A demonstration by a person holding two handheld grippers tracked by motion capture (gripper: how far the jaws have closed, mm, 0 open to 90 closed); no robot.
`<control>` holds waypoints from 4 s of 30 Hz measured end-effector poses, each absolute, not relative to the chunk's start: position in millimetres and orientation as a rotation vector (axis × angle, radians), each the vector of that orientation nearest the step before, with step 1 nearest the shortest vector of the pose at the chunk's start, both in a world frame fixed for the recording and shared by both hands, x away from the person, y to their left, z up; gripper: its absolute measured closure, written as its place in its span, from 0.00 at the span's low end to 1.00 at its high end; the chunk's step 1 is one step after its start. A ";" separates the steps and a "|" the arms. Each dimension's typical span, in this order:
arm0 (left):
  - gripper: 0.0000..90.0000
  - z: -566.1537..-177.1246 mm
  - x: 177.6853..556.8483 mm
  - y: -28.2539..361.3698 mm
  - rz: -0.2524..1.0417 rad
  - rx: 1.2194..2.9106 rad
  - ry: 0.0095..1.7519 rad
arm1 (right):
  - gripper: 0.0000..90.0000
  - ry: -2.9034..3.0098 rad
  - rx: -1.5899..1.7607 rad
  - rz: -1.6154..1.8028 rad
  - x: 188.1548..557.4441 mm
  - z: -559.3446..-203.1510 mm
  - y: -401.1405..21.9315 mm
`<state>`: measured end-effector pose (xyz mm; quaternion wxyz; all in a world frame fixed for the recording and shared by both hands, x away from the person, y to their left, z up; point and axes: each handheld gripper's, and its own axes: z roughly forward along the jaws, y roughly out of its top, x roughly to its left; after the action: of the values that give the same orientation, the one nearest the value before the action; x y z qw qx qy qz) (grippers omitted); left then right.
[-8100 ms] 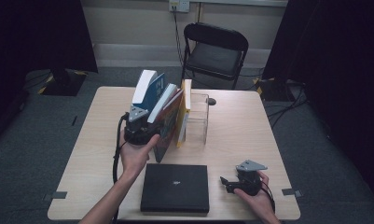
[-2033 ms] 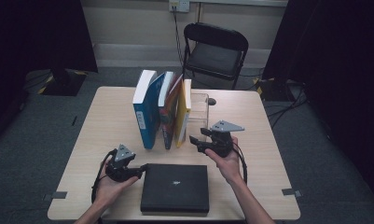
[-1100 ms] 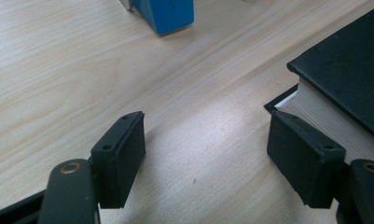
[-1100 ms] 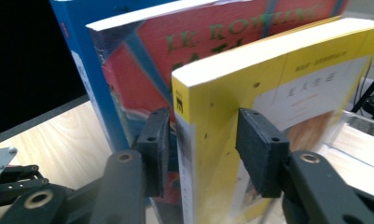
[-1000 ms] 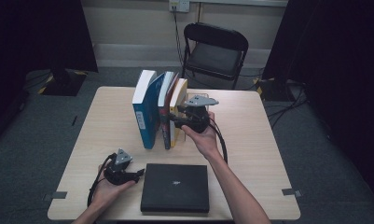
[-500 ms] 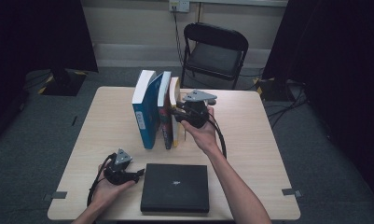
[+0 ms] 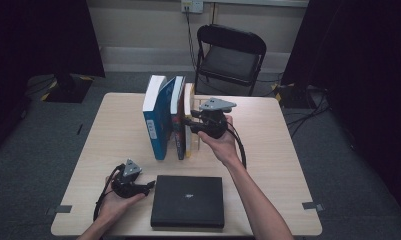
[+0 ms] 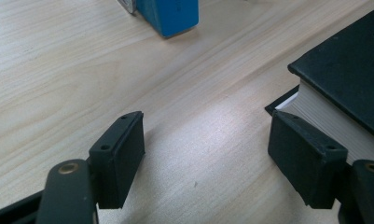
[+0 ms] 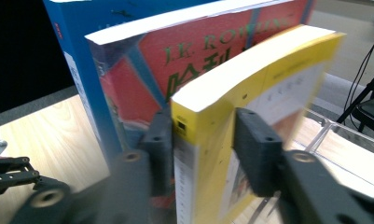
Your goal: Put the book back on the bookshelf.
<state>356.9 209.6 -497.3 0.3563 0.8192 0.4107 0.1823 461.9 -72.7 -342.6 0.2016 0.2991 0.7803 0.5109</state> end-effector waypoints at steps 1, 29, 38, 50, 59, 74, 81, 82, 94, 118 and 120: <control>0.30 -497.3 356.9 209.6 0.471 2.114 1.061 | 0.60 2.175 0.841 1.432 460.7 -343.7 -72.7; 0.34 -494.7 355.6 208.0 0.463 2.120 1.090 | 0.42 2.150 0.874 1.468 444.2 -347.4 -95.4; 0.44 -473.0 344.9 214.0 0.452 2.031 1.106 | 0.45 2.214 0.885 1.475 420.2 -373.2 -112.3; 0.45 -457.6 323.0 195.5 0.304 1.963 1.067 | 0.38 2.375 0.915 1.412 378.6 -433.7 -127.0; 0.44 -467.7 323.6 183.2 0.232 2.009 1.055 | 0.30 2.449 0.950 1.398 372.6 -465.2 -123.3; 0.38 -470.5 327.0 180.8 0.153 1.996 1.086 | 0.29 2.539 0.929 1.367 368.8 -477.9 -119.9; 0.44 -469.4 327.8 179.1 0.134 1.997 1.090 | 0.29 2.533 0.931 1.350 367.0 -477.5 -119.5; 0.44 -468.8 328.1 178.3 0.147 1.997 1.090 | 0.29 2.531 0.931 1.346 366.7 -477.3 -119.5; 0.52 -467.5 336.8 167.6 0.182 2.005 1.062 | 0.30 2.525 0.973 1.356 362.7 -478.5 -128.3; 0.57 -469.1 365.1 107.8 0.183 2.026 0.961 | 0.34 2.513 0.988 1.304 333.6 -474.0 -165.8; 0.57 -469.4 366.7 102.6 0.174 2.023 0.957 | 0.38 2.521 0.981 1.313 330.3 -473.3 -168.6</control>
<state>366.7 102.6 -469.4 0.4336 0.8121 0.3842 0.0700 330.3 -168.6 -473.3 0.0673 0.3257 0.8364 0.4357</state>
